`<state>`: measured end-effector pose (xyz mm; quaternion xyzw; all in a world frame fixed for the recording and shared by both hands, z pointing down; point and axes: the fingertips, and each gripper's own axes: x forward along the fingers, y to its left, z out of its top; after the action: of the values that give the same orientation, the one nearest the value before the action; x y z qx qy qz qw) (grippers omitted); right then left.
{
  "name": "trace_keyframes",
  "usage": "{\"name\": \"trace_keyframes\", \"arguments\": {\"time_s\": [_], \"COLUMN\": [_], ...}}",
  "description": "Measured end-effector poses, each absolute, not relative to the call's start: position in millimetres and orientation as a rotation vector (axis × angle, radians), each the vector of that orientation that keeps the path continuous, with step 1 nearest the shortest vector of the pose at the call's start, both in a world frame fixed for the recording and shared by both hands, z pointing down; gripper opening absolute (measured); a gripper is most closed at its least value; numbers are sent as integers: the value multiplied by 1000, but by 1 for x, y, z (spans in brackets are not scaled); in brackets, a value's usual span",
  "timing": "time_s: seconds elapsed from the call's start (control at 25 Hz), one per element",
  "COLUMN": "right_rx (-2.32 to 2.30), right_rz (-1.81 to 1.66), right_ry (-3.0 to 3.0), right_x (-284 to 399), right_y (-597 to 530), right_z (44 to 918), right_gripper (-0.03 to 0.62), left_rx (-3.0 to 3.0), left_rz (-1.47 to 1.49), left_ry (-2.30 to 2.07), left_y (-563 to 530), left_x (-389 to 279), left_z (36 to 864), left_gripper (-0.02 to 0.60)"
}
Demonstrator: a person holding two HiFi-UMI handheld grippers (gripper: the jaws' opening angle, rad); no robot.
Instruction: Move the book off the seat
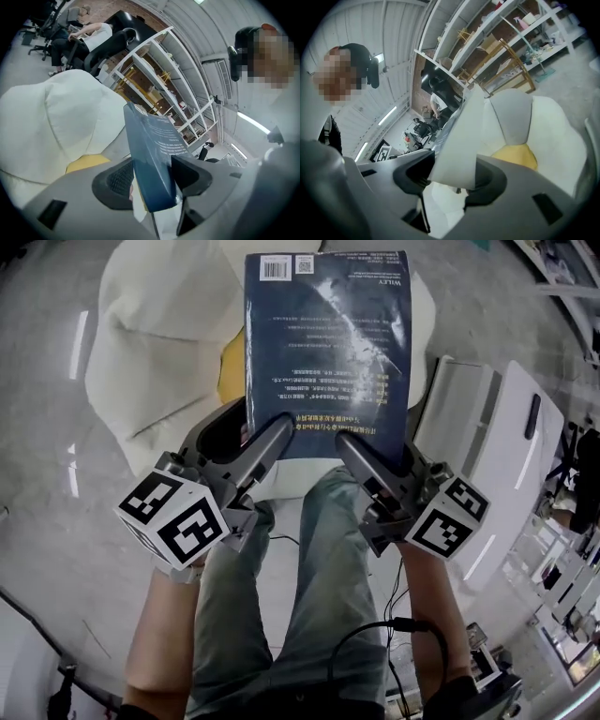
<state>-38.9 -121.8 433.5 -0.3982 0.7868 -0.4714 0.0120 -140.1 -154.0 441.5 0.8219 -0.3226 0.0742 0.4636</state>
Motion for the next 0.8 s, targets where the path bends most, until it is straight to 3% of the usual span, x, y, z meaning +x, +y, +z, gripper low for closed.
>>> {"name": "trace_keyframes", "arguments": {"time_s": [0.32,0.6,0.8], "right_rx": [-1374,-1456,-1511], "right_rz": [-1397,-1328,-1269], "right_ry": [2311,2231,2243], "right_x": [-59,15,13], "right_y": [-100,-37,-38], "right_z": [414,420,423], "right_gripper": [202,204,204], "left_rx": [2111,2166,2192], "left_rz": [257,288,289], "left_ry": [-661,-567,-523], "left_y": [-147,-93,-95], "left_x": [-155,-76,-77], "left_z": [419,425,431], "left_gripper": [255,255,255]}}
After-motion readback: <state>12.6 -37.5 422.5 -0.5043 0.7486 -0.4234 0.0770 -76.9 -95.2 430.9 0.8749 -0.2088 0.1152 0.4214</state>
